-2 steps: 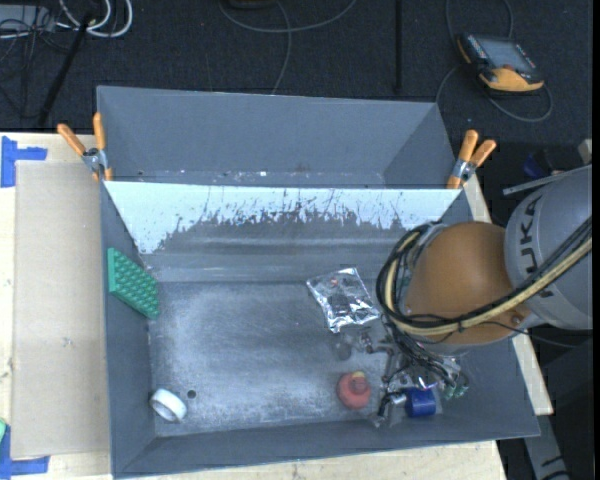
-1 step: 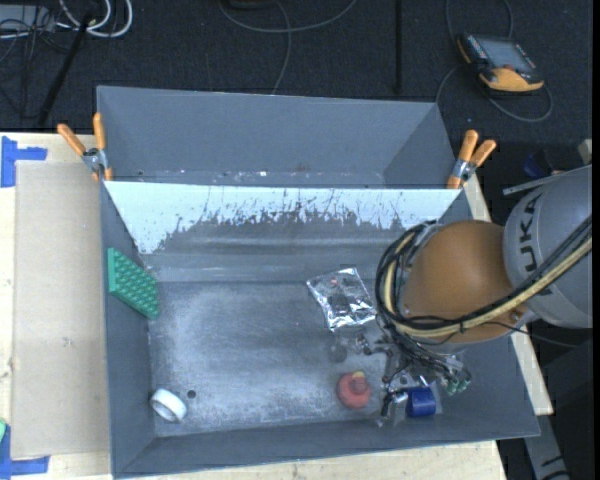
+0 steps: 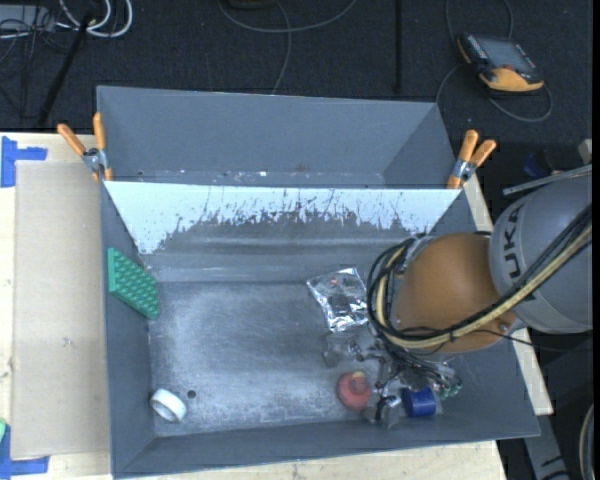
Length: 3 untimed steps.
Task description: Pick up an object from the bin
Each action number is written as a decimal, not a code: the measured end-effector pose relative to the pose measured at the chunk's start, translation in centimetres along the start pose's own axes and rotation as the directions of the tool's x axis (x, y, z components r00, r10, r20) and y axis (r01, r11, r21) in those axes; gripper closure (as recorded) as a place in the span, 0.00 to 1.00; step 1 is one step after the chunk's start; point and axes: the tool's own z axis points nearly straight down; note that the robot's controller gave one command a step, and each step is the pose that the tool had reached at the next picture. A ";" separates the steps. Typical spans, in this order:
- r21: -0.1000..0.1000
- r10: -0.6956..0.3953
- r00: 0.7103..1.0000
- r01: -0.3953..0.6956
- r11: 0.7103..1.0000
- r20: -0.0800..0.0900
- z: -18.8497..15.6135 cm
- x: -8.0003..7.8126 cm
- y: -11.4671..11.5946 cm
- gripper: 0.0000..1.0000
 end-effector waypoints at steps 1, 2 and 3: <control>0.002 -0.001 1.000 0.001 1.000 0.006 -0.1 -0.2 0.0 0.00; 0.000 -0.002 1.000 0.002 1.000 0.003 0.0 -0.1 0.0 1.00; -0.005 -0.003 1.000 0.003 1.000 -0.012 -2.7 -0.2 0.1 1.00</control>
Offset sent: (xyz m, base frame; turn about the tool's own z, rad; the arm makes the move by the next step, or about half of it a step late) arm 0.0000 0.0000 0.0000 0.0000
